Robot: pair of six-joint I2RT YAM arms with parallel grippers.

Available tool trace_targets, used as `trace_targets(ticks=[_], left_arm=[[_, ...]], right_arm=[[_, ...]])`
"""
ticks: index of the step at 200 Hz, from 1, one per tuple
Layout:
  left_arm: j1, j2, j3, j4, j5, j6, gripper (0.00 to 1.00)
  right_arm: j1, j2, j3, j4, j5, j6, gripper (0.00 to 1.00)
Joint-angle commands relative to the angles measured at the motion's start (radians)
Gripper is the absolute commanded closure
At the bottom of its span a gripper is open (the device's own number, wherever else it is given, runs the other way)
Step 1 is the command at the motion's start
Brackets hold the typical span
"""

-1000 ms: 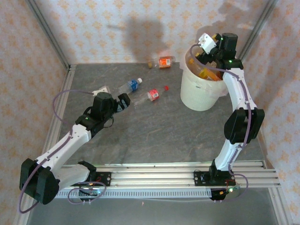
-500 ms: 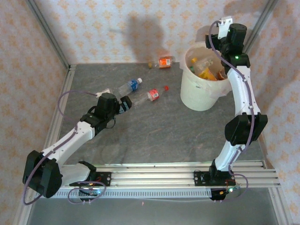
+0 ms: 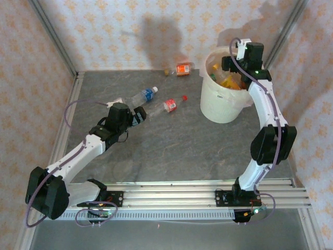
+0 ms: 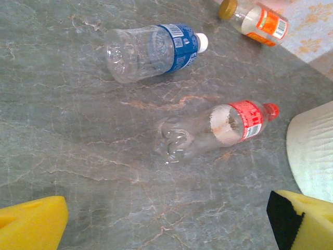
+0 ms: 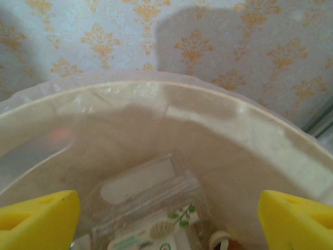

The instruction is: Put the plastic bottles in the bin

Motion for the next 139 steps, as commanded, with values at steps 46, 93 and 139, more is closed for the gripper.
trace_targets(ticks=[46, 93, 139], left_arm=[[0.035, 0.33, 0.4, -0.302, -0.112, 0.348, 0.0], [0.132, 0.564, 0.69, -0.489, -0.02, 0.585, 0.0], [0.193, 0.754, 0.842, -0.537, 0.097, 0.728, 0.0]], right_arm=[[-0.003, -0.401, -0.298, 0.173, 0.112, 0.389, 0.01], [-0.003, -0.58, -0.405, 0.115, -0.02, 0.474, 0.01], [-0.003, -0.682, -0.449, 0.016, -0.082, 0.47, 0.01]])
